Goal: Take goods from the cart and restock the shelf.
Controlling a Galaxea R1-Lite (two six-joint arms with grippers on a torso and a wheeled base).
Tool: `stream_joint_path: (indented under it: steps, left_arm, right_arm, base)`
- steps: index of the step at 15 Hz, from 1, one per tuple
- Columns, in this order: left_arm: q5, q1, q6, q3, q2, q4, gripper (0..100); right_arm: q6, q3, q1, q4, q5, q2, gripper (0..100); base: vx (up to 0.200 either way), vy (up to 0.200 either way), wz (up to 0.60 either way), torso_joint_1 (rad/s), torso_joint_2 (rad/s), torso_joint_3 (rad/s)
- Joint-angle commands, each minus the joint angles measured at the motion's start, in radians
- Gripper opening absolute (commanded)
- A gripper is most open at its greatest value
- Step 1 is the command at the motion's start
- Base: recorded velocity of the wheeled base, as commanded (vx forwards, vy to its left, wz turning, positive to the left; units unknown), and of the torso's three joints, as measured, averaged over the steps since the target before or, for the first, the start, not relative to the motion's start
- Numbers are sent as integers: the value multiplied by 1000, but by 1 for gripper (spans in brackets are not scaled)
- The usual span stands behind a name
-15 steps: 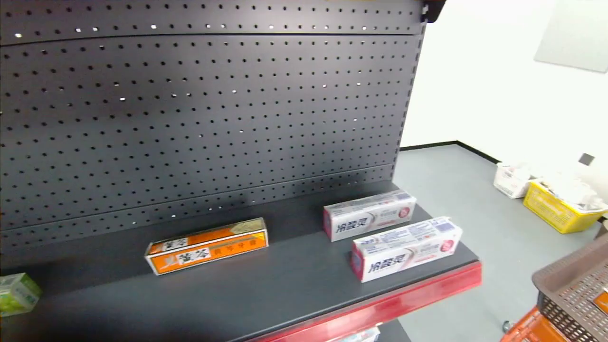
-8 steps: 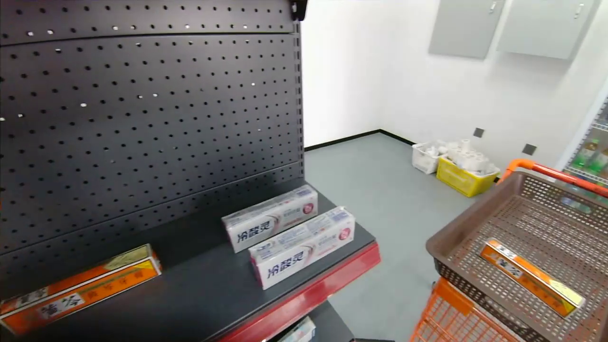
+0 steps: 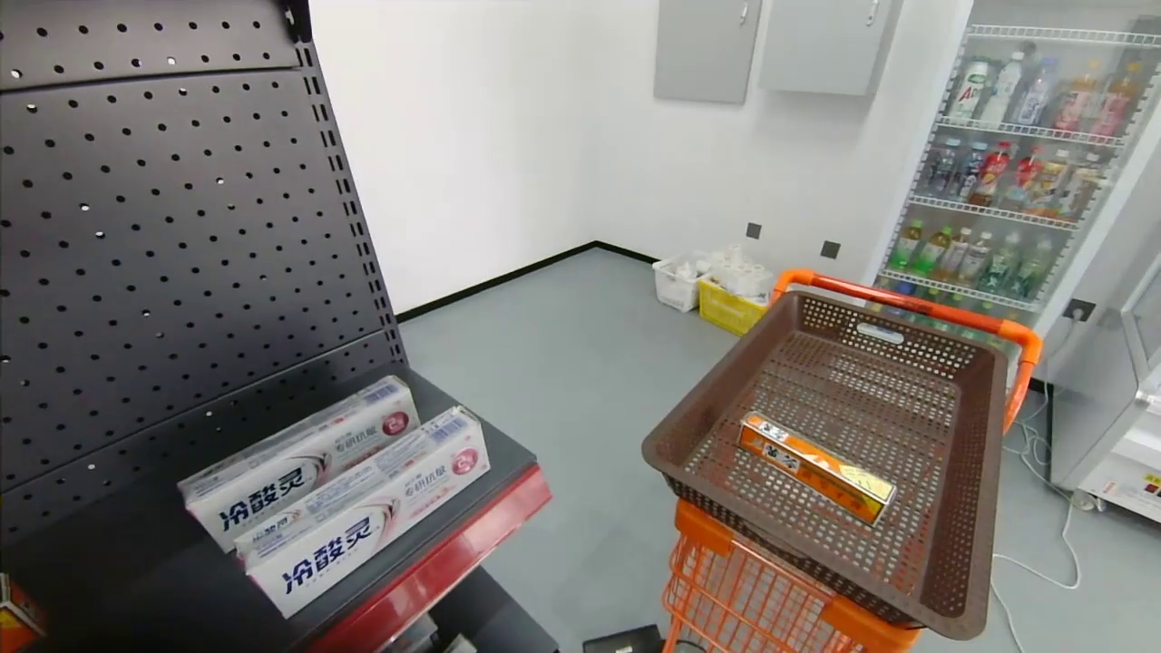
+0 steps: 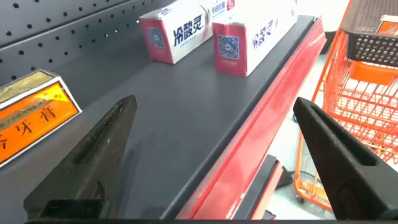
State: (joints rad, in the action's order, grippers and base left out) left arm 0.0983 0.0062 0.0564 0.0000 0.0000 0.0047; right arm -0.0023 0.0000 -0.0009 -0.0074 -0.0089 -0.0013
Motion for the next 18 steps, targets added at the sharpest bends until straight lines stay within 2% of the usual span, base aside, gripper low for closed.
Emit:
stream_joint_path:
  steps: [1, 9, 10, 11, 12, 14, 15, 16, 18]
  left_arm:
    - [0, 0, 0, 0, 0, 0, 100]
    - [0, 0, 0, 0, 0, 0, 100]
    - [0, 0, 0, 0, 0, 0, 100]
    - [0, 0, -1, 0, 0, 0, 100]
    - [0, 0, 3, 0, 0, 0, 100]
    - [0, 0, 2, 0, 0, 0, 100]
    - [0, 0, 0, 0, 0, 0, 100]
    - [0, 0, 0, 0, 0, 0, 100]
    - [0, 0, 0, 0, 0, 0, 100]
  right_arm:
    - [-1, 0, -1, 0, 1, 1, 100]
    - [4, -26, 4, 0, 14, 10, 100]
    - [58, -244, -1, 37, 18, 267, 100]
    - [74, -272, -8, 49, 18, 313, 100]
    - [78, -354, -34, 64, -9, 402, 100]
    - [74, -448, -73, 73, -103, 629, 100]
    - [91, -551, -113, 53, -158, 825, 100]
    - [90, -618, -157, 0, -155, 952, 100]
    - [38, -667, -172, -114, 37, 1074, 100]
  base:
    - [0, 0, 0, 0, 0, 0]
    - [0, 0, 0, 0, 0, 0]
    - [0, 0, 0, 0, 0, 0]
    - [0, 0, 0, 0, 0, 0]
    - [0, 0, 0, 0, 0, 0]
    - [0, 0, 0, 0, 0, 0]
    - [0, 0, 0, 0, 0, 0]
    - [0, 0, 0, 0, 0, 0]
    - [0, 0, 0, 0, 0, 0]
